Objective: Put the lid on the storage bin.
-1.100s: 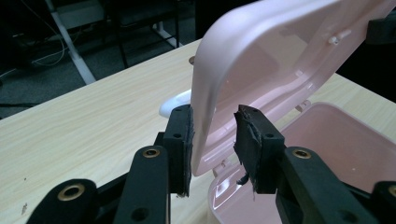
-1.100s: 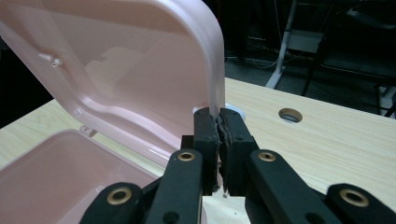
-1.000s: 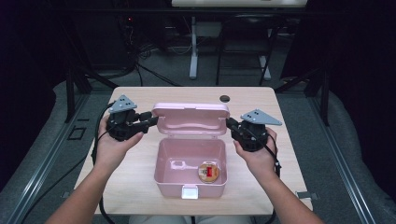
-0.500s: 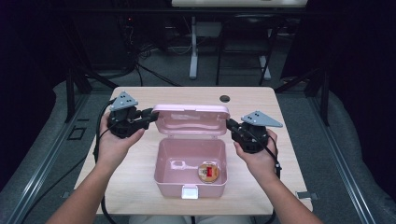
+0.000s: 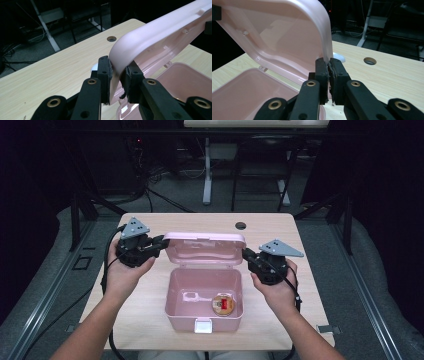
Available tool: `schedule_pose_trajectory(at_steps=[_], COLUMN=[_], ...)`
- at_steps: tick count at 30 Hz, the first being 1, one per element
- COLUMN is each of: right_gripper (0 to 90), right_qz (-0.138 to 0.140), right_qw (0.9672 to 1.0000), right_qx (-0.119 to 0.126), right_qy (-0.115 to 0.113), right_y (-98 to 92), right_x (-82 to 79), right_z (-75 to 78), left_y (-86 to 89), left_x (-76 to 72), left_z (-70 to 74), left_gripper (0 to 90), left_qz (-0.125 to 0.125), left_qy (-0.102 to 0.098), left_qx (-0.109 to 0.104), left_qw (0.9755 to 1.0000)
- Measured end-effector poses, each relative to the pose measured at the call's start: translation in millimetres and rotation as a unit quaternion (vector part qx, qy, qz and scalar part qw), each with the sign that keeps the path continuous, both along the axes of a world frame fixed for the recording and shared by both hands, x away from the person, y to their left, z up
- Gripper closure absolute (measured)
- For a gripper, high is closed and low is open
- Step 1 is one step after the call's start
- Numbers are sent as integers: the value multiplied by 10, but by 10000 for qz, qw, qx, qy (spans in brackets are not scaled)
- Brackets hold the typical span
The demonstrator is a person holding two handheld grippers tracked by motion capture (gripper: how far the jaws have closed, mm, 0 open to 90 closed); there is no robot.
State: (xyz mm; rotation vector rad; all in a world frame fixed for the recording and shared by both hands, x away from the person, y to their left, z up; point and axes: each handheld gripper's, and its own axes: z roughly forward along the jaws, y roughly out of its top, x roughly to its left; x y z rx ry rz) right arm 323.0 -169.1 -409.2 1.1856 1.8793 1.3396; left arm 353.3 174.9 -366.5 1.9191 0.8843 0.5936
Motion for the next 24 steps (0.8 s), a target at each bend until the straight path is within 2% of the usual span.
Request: schedule_pose_trajectory(at_steps=[3,7,24], right_gripper=[836,822,817], right_qz=[47,63,157], right_qw=[9999,9999,9999], right_qx=[73,88,28], right_qy=[93,95,-50], right_y=[-18,-20,-10], right_x=[14,19,-77], right_z=[10,32,198], left_y=[1,1,38], left_x=[-8,-17,-100], left_z=[-1,-5,-48], left_gripper=[774,775,778], left_qz=[-19,-20,-89], left_qy=[24,26,76], left_qx=[28,19,7], left_qw=[10000,10000,9999])
